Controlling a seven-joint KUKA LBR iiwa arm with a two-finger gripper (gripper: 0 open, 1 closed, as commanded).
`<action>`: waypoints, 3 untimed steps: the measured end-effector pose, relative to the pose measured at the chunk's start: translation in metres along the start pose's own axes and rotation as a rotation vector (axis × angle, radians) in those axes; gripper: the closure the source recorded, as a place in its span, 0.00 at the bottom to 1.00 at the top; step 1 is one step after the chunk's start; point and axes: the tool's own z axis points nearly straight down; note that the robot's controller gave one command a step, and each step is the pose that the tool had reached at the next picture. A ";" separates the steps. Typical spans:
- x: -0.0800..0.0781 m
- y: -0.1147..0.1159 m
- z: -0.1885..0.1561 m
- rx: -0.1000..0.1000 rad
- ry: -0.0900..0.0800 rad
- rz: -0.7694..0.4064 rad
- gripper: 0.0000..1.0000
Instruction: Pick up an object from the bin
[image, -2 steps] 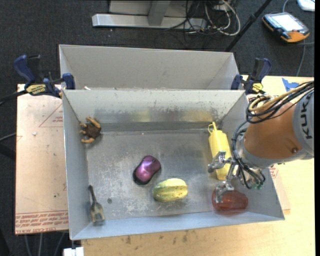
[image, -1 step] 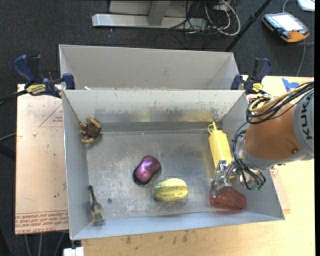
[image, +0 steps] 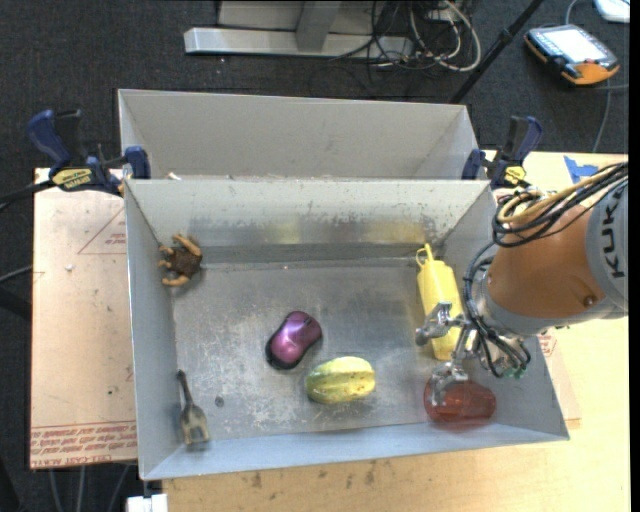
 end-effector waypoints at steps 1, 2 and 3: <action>0.002 -0.001 0.001 0.001 0.008 0.000 1.00; 0.000 0.000 0.000 0.000 0.000 0.000 0.00; 0.002 -0.001 0.001 0.001 0.008 0.000 1.00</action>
Offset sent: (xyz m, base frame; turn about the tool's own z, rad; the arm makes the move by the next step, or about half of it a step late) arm 0.0000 0.0000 0.0000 0.0000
